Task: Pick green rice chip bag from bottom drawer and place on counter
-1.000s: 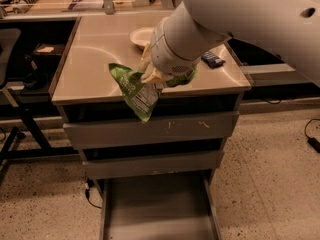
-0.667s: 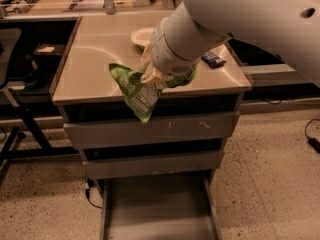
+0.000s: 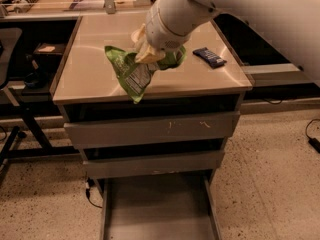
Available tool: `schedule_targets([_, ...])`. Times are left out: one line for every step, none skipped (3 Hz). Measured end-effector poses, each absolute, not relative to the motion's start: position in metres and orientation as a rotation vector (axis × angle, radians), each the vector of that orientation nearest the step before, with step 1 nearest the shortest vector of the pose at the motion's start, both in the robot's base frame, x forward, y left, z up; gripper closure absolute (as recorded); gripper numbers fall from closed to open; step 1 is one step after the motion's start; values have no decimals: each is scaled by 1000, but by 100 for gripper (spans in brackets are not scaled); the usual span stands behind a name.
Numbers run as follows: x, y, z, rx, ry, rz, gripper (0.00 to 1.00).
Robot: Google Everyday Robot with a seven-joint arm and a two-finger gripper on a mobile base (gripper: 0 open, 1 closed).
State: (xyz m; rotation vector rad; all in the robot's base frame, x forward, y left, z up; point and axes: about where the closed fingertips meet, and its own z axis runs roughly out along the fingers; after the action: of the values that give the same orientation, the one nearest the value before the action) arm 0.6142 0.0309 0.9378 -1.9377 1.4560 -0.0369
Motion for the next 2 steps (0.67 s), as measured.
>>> schedule_targets([656, 46, 936, -1967, 1439, 6, 100])
schedule_targets([687, 60, 932, -1996, 1425, 44, 100])
